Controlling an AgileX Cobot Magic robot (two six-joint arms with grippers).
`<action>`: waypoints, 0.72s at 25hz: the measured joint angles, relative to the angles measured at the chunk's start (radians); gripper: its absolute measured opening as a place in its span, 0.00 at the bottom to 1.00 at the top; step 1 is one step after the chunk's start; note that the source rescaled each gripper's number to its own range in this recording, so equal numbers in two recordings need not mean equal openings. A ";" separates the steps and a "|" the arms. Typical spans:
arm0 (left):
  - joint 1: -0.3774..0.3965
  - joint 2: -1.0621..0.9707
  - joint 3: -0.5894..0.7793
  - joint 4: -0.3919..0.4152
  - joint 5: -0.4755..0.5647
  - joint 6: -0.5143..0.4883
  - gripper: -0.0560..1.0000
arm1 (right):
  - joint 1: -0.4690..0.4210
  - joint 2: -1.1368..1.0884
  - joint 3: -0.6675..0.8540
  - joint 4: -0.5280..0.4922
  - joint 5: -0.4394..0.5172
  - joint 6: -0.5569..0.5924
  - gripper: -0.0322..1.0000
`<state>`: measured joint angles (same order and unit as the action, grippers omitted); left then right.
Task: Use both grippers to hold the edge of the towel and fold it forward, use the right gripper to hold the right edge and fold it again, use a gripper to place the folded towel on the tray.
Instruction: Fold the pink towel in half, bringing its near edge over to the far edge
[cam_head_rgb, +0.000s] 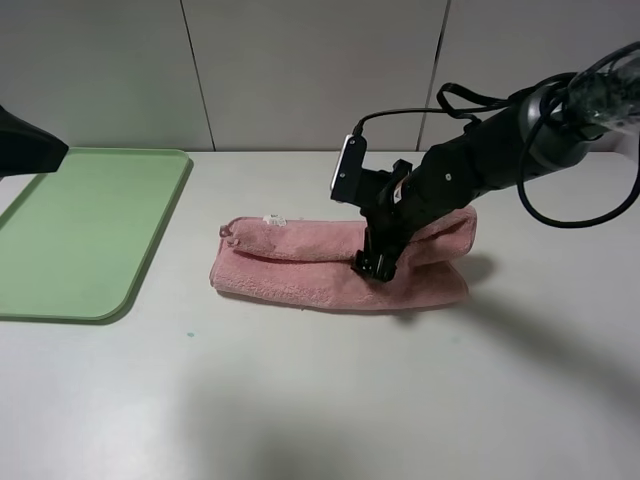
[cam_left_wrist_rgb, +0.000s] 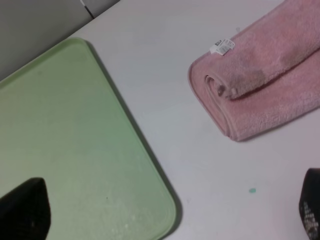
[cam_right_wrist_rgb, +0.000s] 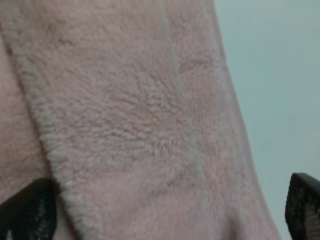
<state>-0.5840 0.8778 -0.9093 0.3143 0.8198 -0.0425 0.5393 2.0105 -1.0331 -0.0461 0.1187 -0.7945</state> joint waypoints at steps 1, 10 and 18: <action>0.000 0.000 0.000 0.000 0.000 0.000 1.00 | 0.000 0.001 0.000 -0.001 -0.008 0.000 1.00; 0.000 0.000 0.000 0.000 0.000 0.000 1.00 | 0.000 0.006 -0.026 -0.023 -0.038 0.000 1.00; 0.000 0.000 0.000 0.000 0.000 0.000 1.00 | -0.008 0.007 -0.167 -0.060 0.080 0.000 1.00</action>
<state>-0.5840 0.8778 -0.9093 0.3143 0.8198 -0.0425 0.5314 2.0172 -1.2001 -0.1056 0.1987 -0.7945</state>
